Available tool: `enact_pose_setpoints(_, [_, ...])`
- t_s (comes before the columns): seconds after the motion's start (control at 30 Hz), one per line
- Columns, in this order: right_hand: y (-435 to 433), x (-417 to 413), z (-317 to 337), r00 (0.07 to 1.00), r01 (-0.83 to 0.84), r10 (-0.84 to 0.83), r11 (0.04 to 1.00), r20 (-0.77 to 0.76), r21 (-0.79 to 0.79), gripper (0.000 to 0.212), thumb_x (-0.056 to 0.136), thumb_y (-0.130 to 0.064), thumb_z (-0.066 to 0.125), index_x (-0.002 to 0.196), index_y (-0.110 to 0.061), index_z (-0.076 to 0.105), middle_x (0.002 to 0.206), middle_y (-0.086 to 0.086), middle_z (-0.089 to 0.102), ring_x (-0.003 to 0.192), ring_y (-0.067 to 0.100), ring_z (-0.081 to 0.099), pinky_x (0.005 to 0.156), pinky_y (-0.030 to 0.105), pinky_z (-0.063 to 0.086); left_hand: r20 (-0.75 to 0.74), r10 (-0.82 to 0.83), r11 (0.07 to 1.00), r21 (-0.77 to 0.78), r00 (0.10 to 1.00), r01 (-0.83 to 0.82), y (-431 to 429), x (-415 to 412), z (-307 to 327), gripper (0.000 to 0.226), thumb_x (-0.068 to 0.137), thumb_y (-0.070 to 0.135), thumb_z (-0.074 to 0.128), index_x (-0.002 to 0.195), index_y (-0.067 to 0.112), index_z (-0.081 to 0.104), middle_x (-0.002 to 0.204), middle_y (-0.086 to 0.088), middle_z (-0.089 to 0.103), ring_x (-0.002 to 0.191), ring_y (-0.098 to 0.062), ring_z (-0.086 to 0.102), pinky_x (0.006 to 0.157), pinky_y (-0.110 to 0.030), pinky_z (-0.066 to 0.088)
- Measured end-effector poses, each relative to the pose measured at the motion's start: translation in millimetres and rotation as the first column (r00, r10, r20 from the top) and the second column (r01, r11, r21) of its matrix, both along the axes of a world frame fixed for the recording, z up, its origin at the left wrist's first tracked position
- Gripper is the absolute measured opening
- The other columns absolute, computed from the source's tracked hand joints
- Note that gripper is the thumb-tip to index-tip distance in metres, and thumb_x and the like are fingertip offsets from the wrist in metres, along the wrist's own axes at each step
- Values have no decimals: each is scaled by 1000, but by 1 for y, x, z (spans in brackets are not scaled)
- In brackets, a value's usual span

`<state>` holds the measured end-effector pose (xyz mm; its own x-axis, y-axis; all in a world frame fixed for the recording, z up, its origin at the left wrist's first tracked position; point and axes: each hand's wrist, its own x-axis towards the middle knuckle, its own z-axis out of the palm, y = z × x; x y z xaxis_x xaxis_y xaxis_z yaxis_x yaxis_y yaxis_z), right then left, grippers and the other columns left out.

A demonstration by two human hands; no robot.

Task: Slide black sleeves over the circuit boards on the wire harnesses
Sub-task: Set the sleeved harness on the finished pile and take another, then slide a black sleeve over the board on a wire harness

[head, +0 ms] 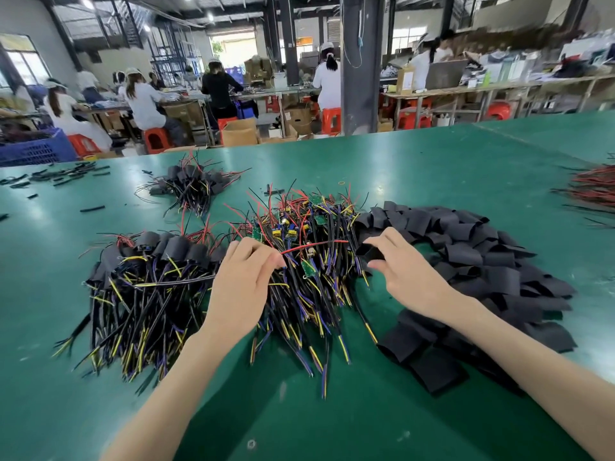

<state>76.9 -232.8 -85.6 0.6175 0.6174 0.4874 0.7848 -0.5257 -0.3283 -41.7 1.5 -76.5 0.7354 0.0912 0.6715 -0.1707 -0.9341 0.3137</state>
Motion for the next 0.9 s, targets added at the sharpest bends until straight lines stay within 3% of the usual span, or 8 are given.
enact_pose_setpoints(0.13, [1, -2, 0, 998, -53, 53, 998, -14, 16, 34, 85, 10, 56, 118, 6, 52, 101, 10, 43, 88, 25, 48, 81, 29, 37, -11, -40, 997, -64, 999, 39, -6, -2, 3, 29, 97, 17, 41, 85, 8, 66, 88, -1, 53, 87, -22, 43, 81, -23, 29])
enact_pose_setpoints(0.27, [3, -3, 2, 998, -51, 55, 992, -32, 118, 33, 86, 8, 54, 119, 1, 52, 99, 4, 39, 78, 27, 47, 78, 42, 40, -38, -87, 994, -67, 995, 85, -9, -5, 5, 30, 98, 18, 40, 82, 9, 64, 85, 2, 52, 83, -22, 44, 79, -25, 31])
enact_pose_setpoints(0.47, [2, -7, 6, 994, -109, 112, 988, -19, 109, 41, 84, 16, 48, 121, -2, 51, 104, 5, 39, 83, 33, 49, 80, 54, 47, -73, -81, 996, -52, 994, 77, -9, -6, 2, 32, 98, 18, 38, 80, 8, 62, 83, 1, 52, 83, -20, 42, 77, -29, 34])
enact_pose_setpoints(0.7, [3, -10, 6, 983, -174, 178, 981, -48, 86, 52, 80, 24, 47, 122, -6, 50, 110, 3, 40, 90, 9, 47, 79, 40, 52, -52, -41, 998, -46, 998, 39, -8, -6, 2, 32, 98, 18, 38, 81, 8, 63, 83, 3, 51, 83, -20, 42, 77, -27, 33])
enact_pose_setpoints(0.9, [2, -6, 5, 985, -173, 174, 983, -8, 70, 49, 80, 21, 50, 121, -6, 50, 113, 6, 42, 94, 14, 48, 86, 38, 45, -41, -27, 999, -37, 999, 26, -6, -5, 1, 32, 98, 17, 37, 81, 8, 63, 83, 1, 52, 82, -23, 44, 78, -29, 34])
